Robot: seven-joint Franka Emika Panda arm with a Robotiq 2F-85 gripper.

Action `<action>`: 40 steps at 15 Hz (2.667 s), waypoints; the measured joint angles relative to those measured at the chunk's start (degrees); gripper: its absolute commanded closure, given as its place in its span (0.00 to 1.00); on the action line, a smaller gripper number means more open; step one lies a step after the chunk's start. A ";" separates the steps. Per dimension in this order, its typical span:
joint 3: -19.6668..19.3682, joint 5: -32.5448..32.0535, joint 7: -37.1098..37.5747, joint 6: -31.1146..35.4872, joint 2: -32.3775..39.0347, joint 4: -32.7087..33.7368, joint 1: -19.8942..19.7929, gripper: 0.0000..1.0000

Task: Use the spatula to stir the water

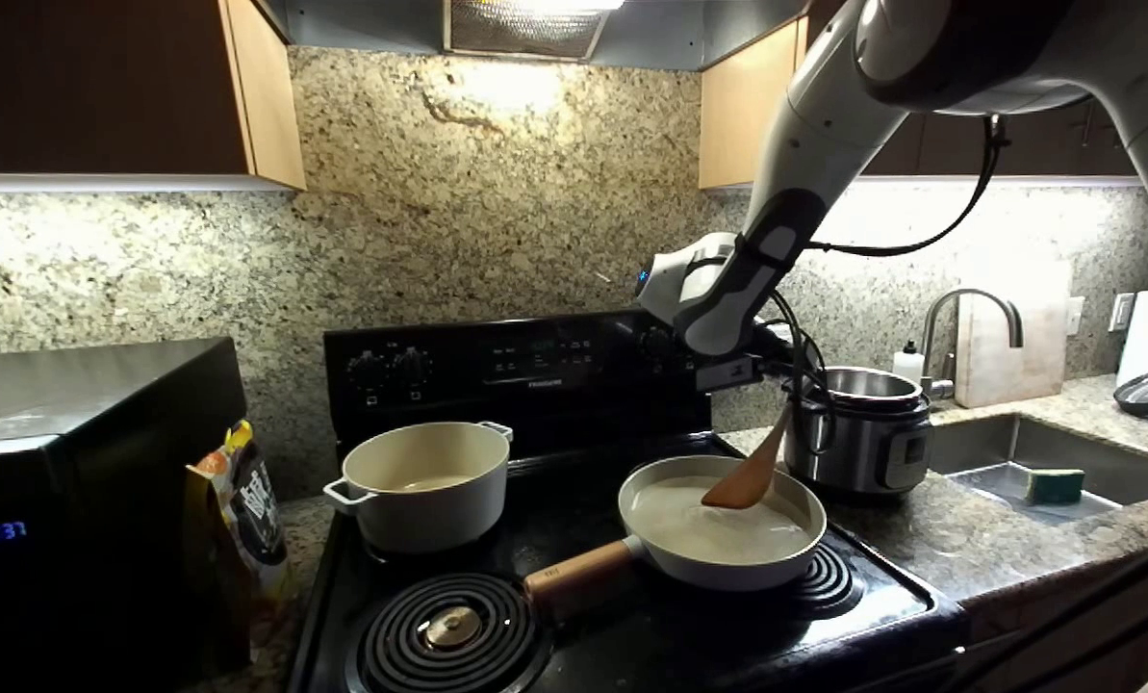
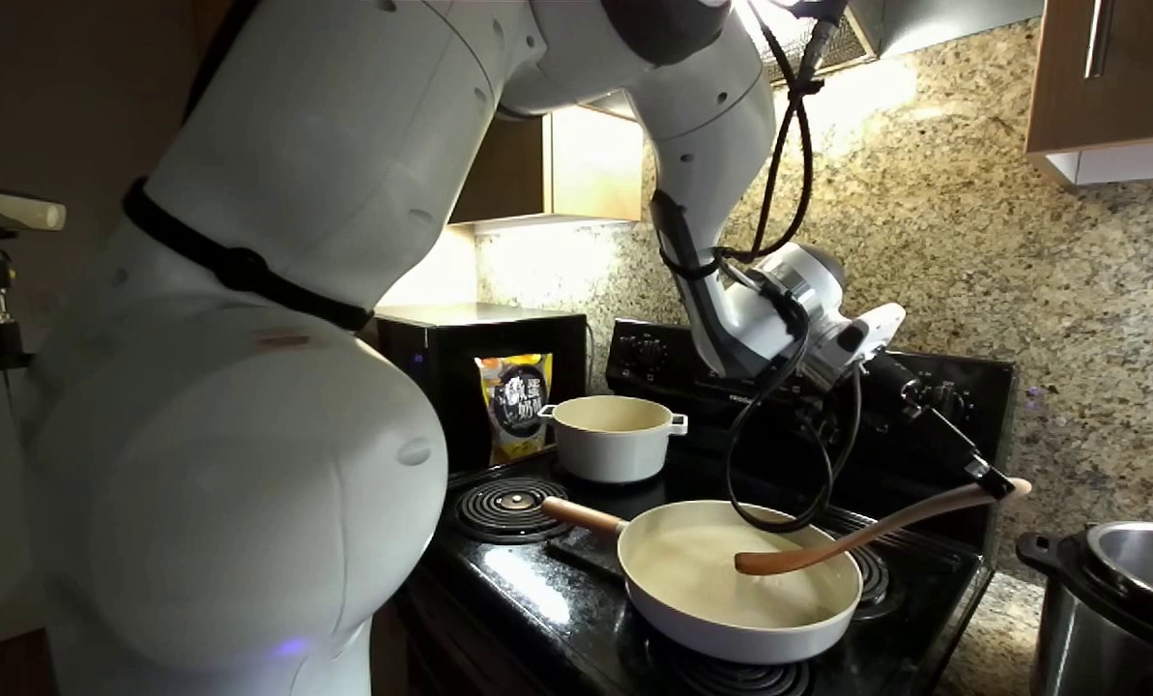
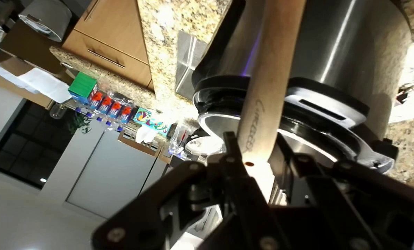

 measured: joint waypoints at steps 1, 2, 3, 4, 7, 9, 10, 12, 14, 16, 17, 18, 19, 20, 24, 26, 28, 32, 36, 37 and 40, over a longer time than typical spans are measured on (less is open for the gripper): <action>0.15 0.01 0.00 0.00 0.54 0.74 0.38 0.89; 0.37 0.01 0.00 -0.03 1.14 1.41 0.85 0.89; 0.52 0.00 0.01 -0.16 1.84 2.09 1.48 0.89; 0.59 -0.02 0.08 -0.43 2.59 2.70 2.26 0.89; 0.61 -0.57 1.81 -2.60 5.36 4.68 5.29 0.89; 0.60 -1.85 4.10 -4.45 7.07 5.53 7.55 0.89; 0.62 -2.70 5.13 -5.14 7.70 5.66 8.60 0.89; 0.75 -3.91 6.56 -5.69 8.36 5.49 10.15 0.89; 1.31 -4.90 6.70 -5.53 8.31 4.66 10.65 0.89; 1.50 -5.19 6.77 -4.48 7.60 3.02 10.60 0.89; 1.48 -5.27 7.06 -3.75 6.88 1.73 10.43 0.89; 1.47 -5.35 7.60 -3.11 5.93 0.21 10.16 0.89; 1.41 -5.50 8.42 -2.49 4.77 -1.56 9.88 0.89; 1.30 -5.75 9.18 -1.93 3.53 -3.46 9.59 0.89; 1.06 -6.13 10.76 -1.37 -0.75 -9.46 7.70 0.89; 0.71 -6.13 10.76 -1.49 -1.53 -10.36 6.56 0.89; 0.03 -6.13 12.21 -2.81 -1.52 -10.13 5.96 0.89; -0.37 -6.13 13.39 -5.90 -0.53 -7.20 5.48 0.89; -0.18 -6.12 13.40 -10.10 2.65 -0.66 5.59 0.89; 0.01 -6.12 13.40 -10.98 3.72 1.08 5.73 0.89; 0.86 -6.14 13.40 -13.02 7.23 5.68 7.03 0.89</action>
